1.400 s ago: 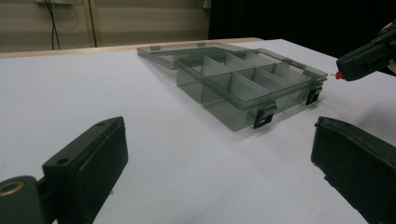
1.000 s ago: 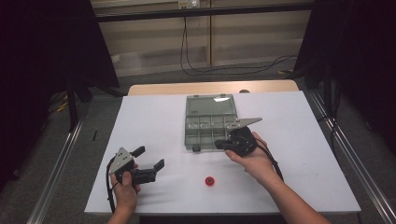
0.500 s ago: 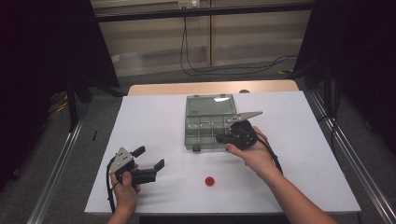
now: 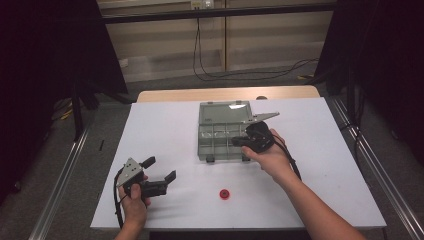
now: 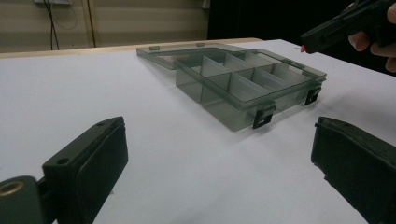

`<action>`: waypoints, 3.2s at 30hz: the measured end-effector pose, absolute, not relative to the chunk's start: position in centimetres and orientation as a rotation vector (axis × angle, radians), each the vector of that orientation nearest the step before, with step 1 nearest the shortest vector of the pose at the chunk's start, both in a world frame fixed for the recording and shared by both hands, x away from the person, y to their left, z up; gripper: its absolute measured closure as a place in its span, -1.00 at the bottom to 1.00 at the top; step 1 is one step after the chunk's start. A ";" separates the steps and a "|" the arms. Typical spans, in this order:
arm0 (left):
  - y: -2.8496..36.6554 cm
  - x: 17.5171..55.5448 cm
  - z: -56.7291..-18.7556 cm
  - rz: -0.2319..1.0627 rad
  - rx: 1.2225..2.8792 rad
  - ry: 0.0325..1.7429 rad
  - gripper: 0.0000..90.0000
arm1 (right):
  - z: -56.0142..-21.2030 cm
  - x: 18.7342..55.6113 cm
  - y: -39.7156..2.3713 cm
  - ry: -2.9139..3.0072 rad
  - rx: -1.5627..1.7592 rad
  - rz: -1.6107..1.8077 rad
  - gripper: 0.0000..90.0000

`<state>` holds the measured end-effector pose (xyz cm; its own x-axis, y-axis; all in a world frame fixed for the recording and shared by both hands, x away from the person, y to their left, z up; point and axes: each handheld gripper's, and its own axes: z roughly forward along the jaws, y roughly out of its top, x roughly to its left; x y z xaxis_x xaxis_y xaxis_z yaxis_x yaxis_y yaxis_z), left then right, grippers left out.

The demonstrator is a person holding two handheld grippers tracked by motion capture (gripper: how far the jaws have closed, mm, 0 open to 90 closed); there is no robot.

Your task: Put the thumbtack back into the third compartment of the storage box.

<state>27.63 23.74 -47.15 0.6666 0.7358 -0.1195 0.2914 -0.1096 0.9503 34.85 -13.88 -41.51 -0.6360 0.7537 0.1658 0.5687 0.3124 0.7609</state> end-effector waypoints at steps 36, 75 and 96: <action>23.8 27.7 -47.2 0.456 1.676 0.850 -0.91 | -42.4 39.9 -13.9 2.326 1.283 1.150 0.92; 23.8 27.7 -47.2 0.451 1.679 0.844 -0.91 | -43.4 40.3 -14.7 2.366 1.324 1.189 -0.45; 23.9 27.7 -47.2 0.455 1.680 0.847 -0.91 | -43.5 36.5 -14.6 2.410 1.269 1.201 -1.00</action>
<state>27.72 23.85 -47.18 0.6653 0.7348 -0.1320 0.2960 -0.0973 0.9502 36.48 -14.63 -43.45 -0.6254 0.7518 0.2090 0.6196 0.3157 0.7186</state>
